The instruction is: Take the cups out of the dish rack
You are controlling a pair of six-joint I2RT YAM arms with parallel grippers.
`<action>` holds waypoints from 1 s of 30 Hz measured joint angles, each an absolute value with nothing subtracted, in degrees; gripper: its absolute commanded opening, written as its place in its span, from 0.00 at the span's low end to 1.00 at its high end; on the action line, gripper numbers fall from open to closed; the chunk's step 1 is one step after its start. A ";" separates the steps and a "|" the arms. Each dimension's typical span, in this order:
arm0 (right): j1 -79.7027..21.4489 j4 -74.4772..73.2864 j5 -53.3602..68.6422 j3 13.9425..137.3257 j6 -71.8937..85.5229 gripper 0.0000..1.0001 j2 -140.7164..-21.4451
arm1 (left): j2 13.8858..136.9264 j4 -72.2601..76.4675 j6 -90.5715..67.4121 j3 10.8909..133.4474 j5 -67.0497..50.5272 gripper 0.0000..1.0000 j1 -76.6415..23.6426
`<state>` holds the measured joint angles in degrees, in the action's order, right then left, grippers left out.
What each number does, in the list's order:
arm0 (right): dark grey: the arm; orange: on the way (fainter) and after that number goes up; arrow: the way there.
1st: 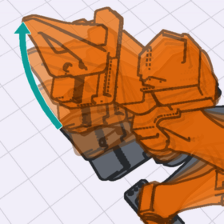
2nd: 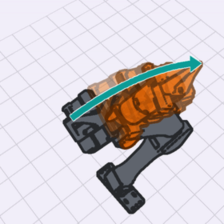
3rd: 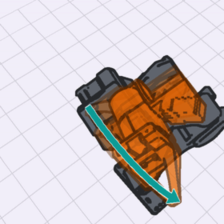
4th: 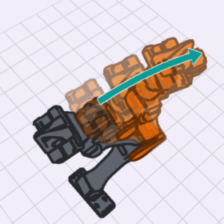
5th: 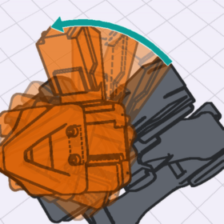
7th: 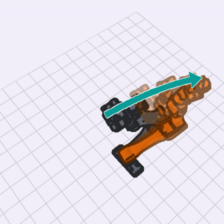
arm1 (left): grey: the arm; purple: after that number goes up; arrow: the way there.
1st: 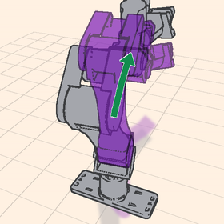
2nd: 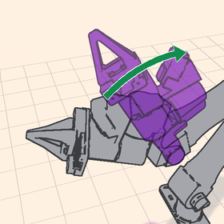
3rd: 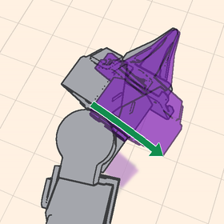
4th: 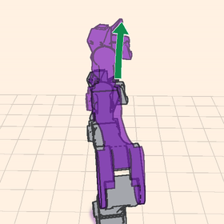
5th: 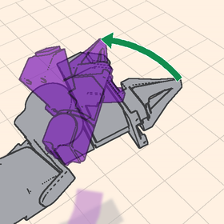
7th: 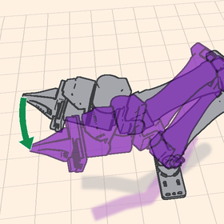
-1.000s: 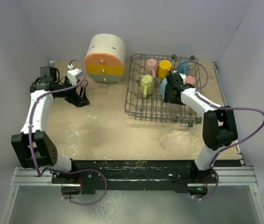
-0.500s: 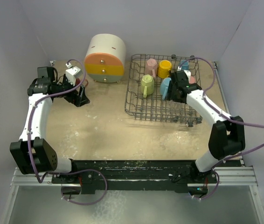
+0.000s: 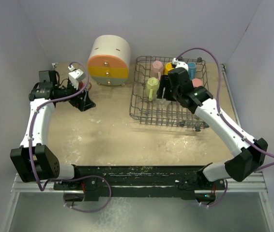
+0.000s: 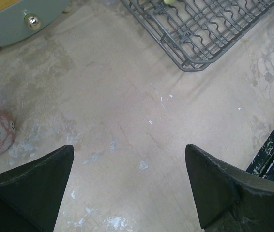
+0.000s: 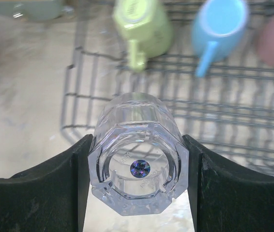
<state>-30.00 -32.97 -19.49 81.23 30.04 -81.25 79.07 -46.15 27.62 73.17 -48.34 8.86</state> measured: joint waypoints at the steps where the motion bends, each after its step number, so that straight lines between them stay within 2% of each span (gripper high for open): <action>1: -31.33 -32.84 -18.11 81.76 30.83 0.11 -81.25 | 78.81 -46.06 27.62 73.17 -48.69 0.99 8.86; 6: -34.39 -29.56 -8.12 81.17 35.75 0.09 -80.18 | 75.92 -45.41 28.12 72.42 -52.05 0.99 8.86; 13: -34.74 -15.44 7.51 71.64 46.19 0.08 -73.73 | 72.51 -45.58 30.92 70.37 -59.33 1.00 8.86; 20: -36.40 9.65 20.80 58.59 64.34 0.08 -73.58 | 68.69 -44.88 31.20 68.55 -70.41 0.98 8.62; 30: -43.24 42.00 25.45 52.40 85.23 0.09 -81.47 | 66.32 -43.51 29.19 68.64 -77.84 0.91 5.54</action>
